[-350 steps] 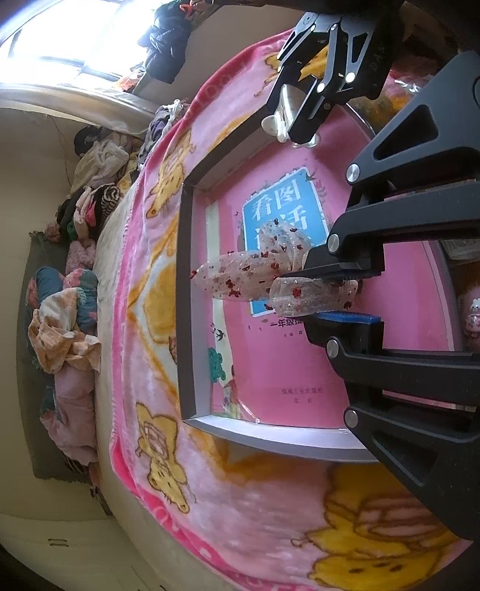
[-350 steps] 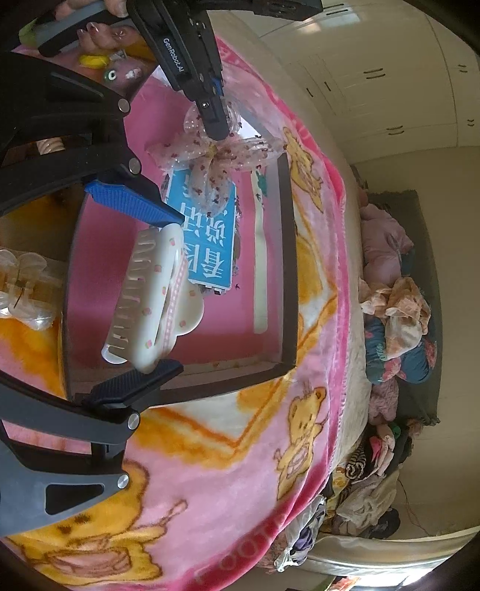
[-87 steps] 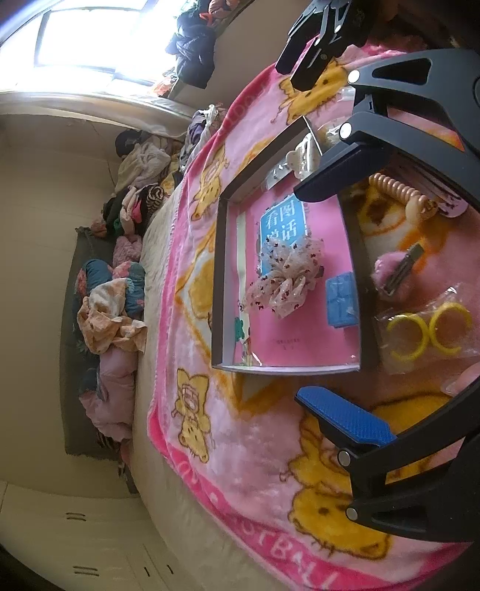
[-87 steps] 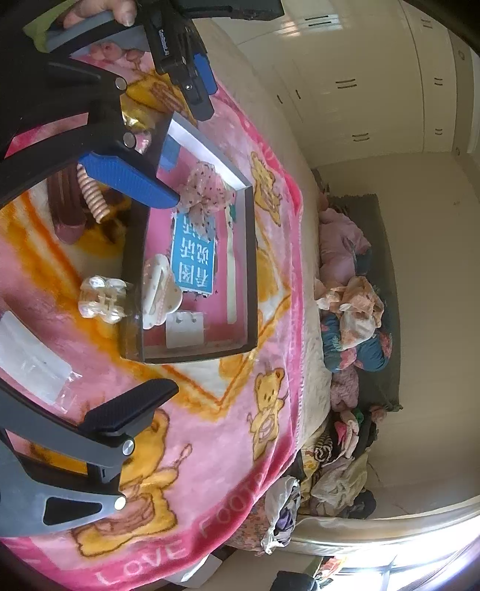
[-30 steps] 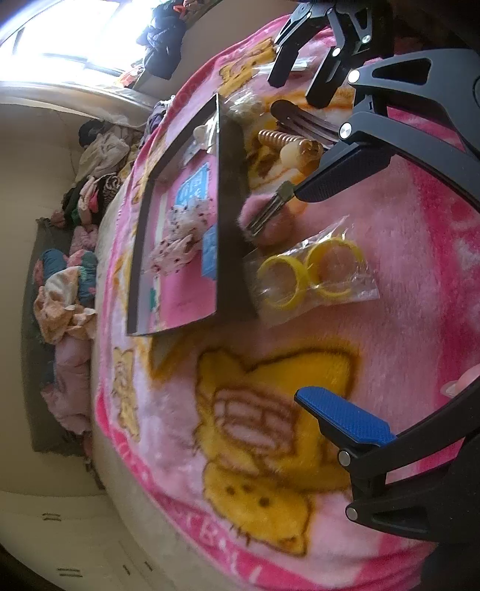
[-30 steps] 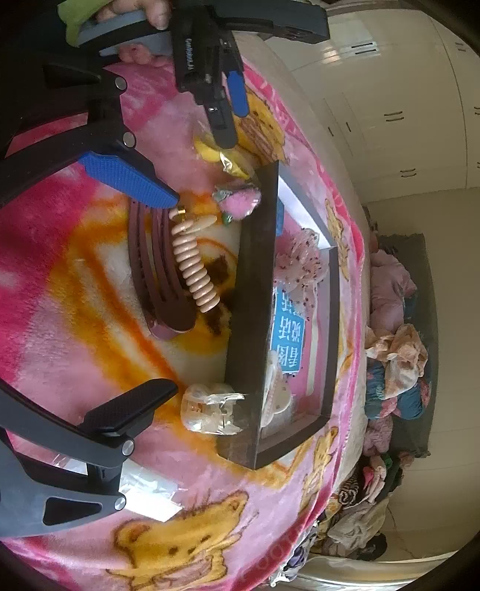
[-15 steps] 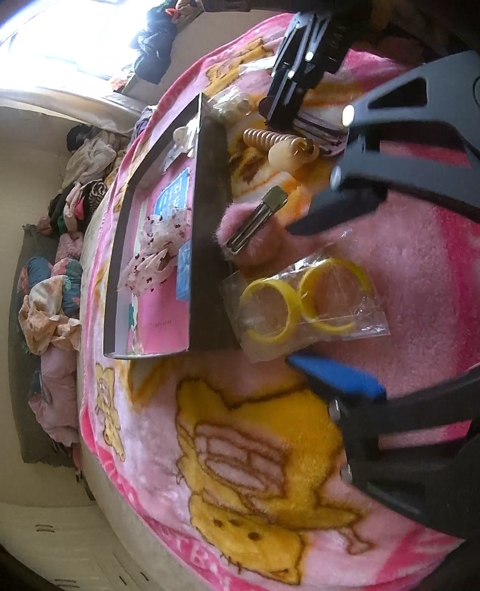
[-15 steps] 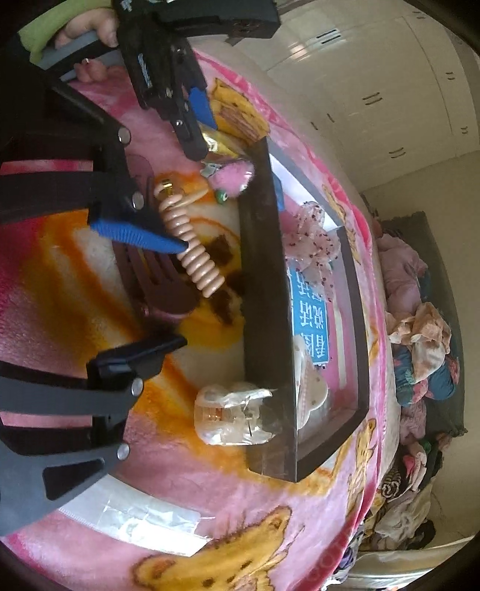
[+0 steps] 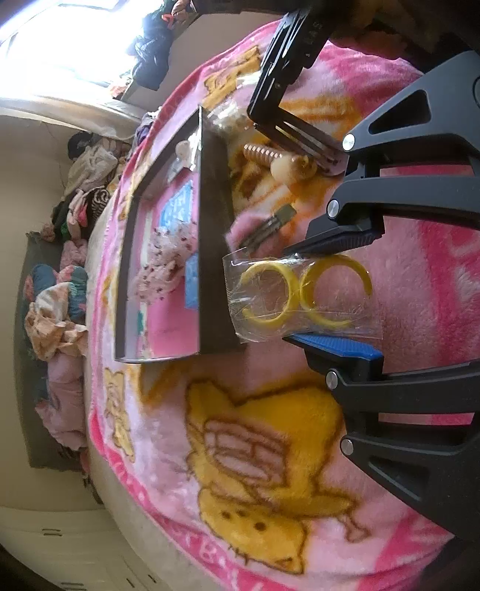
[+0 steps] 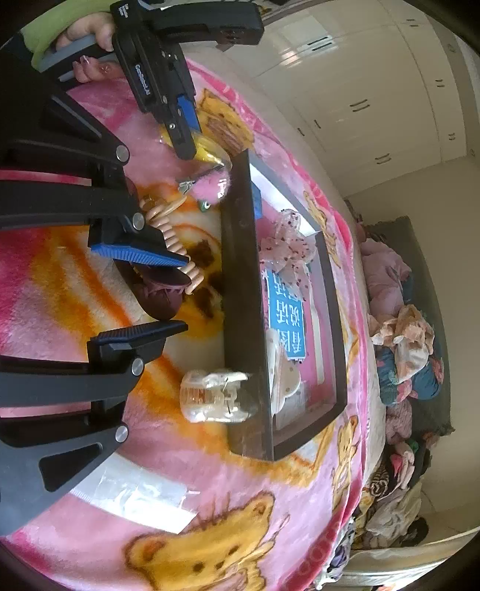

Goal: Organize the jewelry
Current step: 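Grasp the bag of yellow bangles with the left tool while the right tool grasps the brown hair clip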

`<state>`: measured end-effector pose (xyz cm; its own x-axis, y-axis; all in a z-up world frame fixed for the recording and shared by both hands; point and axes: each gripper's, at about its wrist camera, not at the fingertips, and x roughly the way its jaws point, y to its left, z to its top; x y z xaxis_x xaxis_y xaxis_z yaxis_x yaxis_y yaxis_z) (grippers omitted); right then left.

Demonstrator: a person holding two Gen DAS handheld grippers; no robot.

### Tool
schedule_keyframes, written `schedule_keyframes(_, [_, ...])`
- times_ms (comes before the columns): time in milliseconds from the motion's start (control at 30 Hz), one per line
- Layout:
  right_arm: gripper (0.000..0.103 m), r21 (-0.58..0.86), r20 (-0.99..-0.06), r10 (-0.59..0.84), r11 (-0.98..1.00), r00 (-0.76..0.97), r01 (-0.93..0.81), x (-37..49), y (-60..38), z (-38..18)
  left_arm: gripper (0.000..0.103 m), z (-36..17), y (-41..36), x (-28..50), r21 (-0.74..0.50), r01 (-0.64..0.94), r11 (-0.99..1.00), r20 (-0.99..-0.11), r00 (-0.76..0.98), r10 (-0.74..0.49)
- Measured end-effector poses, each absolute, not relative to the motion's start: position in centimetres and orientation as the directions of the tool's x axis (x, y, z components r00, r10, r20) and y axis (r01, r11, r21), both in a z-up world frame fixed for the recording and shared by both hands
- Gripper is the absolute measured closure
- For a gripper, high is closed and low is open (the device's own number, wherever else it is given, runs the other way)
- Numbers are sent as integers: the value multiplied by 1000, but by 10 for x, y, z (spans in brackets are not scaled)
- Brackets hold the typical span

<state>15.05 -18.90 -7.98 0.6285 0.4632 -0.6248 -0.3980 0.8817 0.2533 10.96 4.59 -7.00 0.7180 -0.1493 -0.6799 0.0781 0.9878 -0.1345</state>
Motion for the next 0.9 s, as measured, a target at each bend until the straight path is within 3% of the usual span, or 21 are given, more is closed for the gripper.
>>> schedule_keyframes(900, [77, 252, -517, 439, 898, 735, -359, 154, -233, -16, 72, -22, 0, 125, -124, 184, 975, -589, 777, -221])
